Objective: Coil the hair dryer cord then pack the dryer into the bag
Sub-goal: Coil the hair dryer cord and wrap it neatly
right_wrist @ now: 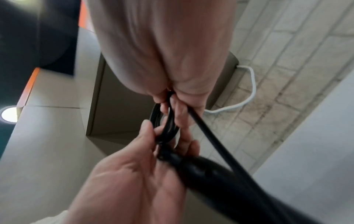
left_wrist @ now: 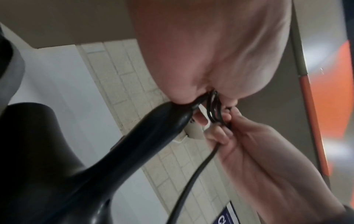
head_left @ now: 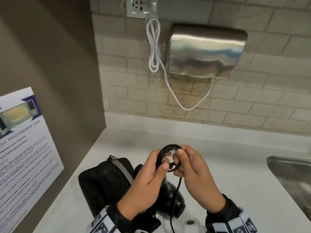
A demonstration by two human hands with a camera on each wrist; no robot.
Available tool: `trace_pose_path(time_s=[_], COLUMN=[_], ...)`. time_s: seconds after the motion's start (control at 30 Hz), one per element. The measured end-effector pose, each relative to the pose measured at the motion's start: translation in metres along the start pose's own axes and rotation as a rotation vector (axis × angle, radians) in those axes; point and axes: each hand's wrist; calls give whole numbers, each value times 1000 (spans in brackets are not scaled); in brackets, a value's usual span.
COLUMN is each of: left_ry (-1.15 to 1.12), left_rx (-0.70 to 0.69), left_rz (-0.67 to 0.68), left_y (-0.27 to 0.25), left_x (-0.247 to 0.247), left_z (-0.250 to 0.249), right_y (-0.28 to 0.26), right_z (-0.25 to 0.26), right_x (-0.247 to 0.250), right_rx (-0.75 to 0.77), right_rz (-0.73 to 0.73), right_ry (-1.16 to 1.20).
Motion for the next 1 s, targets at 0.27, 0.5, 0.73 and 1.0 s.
trace_pose_path(time_s=[0.27,0.5,0.73,1.0], left_ry=[108,242,252,261], left_rx=[11,40,-12,-78], left_rz=[-230,-278,-247,-20], left_y=[7,10,12,8], left_x=[-17,-13,-3,-12], left_z=[3,4,4,8], right_y=[-5,-23,-49,10], right_z=[-4,-21,-11,19], right_x=[-8,6,22,52], right_rx=[-68,-104,193,342], right_rz=[-83,-151,-232,-299], right_ry=[308,119,-528,-667])
Point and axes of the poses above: each hand's wrist, its own y-axis towards the middle knuckle, its own x-axis out of the back of the hand, z = x × y, and after that the axes turned 10 degrees about z, right-handed
